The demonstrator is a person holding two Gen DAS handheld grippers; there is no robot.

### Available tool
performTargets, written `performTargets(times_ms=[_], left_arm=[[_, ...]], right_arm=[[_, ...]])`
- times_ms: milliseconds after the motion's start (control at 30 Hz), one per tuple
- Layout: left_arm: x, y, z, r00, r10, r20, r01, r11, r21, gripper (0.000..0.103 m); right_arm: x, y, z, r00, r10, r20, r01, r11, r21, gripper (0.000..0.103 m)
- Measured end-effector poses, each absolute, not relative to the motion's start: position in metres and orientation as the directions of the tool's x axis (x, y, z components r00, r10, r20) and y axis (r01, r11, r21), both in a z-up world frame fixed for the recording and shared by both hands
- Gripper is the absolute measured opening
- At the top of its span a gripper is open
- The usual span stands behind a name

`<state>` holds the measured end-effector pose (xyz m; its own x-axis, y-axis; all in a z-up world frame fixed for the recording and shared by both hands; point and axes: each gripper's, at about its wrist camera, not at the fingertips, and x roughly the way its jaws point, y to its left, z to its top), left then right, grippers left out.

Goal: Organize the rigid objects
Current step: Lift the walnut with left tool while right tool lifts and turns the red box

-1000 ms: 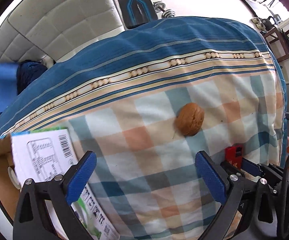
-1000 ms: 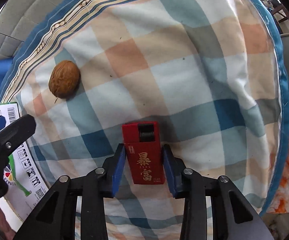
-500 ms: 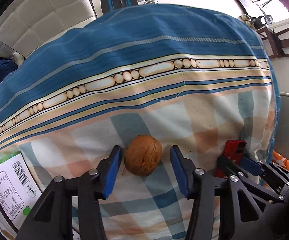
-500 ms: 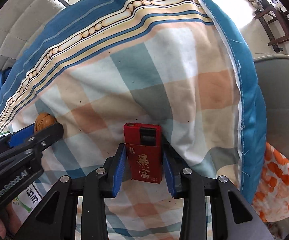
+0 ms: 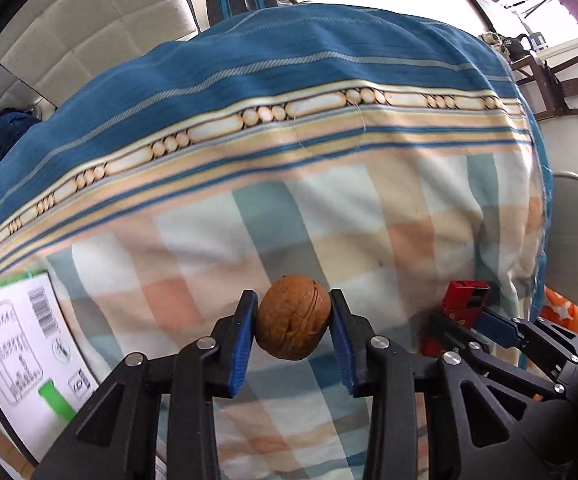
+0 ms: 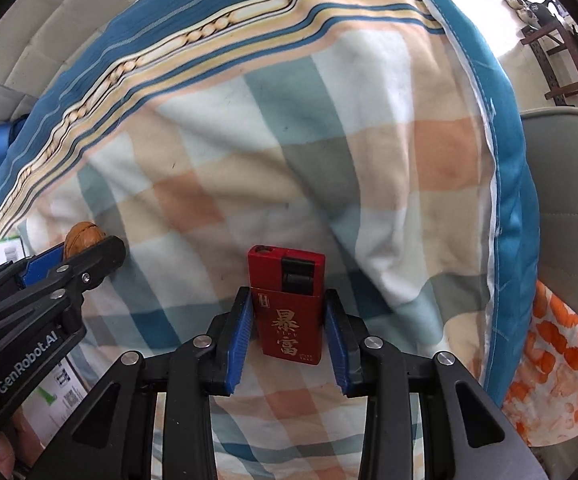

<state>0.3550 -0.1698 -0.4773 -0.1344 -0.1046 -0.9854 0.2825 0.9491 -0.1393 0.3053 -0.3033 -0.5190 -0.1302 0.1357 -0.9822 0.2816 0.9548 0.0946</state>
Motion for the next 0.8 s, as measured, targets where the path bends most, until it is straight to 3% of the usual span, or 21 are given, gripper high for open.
performTargets(times_ms=[167,233,467,567,633,733,800], left_arm=[[0.313,-0.146,-0.459,-0.14,-0.141,-0.98,0.246,0.954,-0.173,0.033],[0.29,-0.137,-0.455,-0.146,-0.151,-0.978,0.236,0.954,-0.183,0.033],[0.235,-0.111,-0.465,-0.191,-0.179,-0.965,0.18,0.96,-0.214,0.033],[0.236,-0.104,-0.468,-0.174,-0.171,-0.97,0.16,0.967,-0.2,0.033],[0.237,-0.098,-0.472,-0.166,-0.169,-0.972,0.146,0.97,-0.193,0.033],[0.251,-0.084,-0.476,-0.158,-0.157,-0.975,0.128,0.976,-0.177,0.033],[0.26,-0.081,-0.48,-0.158,-0.151,-0.976,0.122,0.978,-0.171,0.033]], right_arm=[[0.269,-0.292,-0.507,-0.12,0.163,-0.979,0.248,0.96,0.13,0.034],[0.25,-0.287,-0.506,-0.129,0.176,-0.976,0.235,0.962,0.142,0.017],[0.198,-0.28,-0.531,-0.168,0.253,-0.953,0.293,0.936,0.197,0.016],[0.193,-0.288,-0.526,-0.123,0.273,-0.954,0.346,0.913,0.216,0.028],[0.194,-0.294,-0.519,-0.076,0.283,-0.956,0.387,0.892,0.234,0.048],[0.202,-0.293,-0.513,-0.045,0.234,-0.971,0.383,0.902,0.2,0.059],[0.218,-0.292,-0.514,-0.048,0.182,-0.982,0.368,0.917,0.152,0.06]])
